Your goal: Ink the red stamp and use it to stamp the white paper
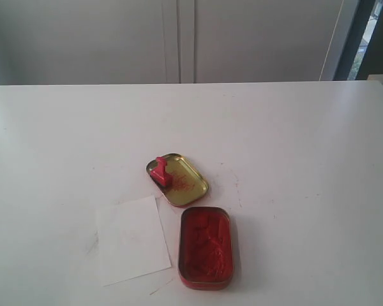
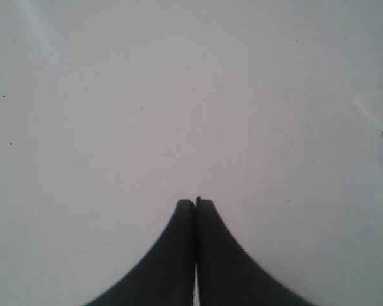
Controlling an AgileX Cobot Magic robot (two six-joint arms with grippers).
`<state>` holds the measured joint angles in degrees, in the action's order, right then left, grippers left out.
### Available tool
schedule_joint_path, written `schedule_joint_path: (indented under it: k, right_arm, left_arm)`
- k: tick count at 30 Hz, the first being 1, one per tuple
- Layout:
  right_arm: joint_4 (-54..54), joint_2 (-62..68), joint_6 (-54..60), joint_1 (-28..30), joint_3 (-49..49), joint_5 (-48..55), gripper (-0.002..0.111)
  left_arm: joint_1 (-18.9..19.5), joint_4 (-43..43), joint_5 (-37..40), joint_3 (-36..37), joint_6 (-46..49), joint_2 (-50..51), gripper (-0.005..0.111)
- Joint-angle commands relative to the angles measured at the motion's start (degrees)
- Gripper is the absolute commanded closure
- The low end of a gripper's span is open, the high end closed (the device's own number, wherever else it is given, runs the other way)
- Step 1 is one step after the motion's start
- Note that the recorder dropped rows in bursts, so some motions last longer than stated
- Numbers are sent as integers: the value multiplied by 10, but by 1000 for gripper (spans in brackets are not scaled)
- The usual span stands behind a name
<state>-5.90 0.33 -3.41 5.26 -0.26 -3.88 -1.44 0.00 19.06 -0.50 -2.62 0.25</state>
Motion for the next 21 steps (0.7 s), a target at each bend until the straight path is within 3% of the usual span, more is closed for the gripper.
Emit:
schedule_joint_path:
  k: [1, 14, 21]
  right_arm:
    - [1, -3, -2, -2, 3, -42, 108]
    - [1, -3, -2, -2, 3, -39, 108]
    - [1, -3, -3, -2, -51, 46, 108]
  left_arm:
    - [1, 0, 2, 5, -2, -2, 107]
    - [1, 0, 2, 5, -2, -2, 107]
    - [1, 0, 2, 5, -2, -2, 107]
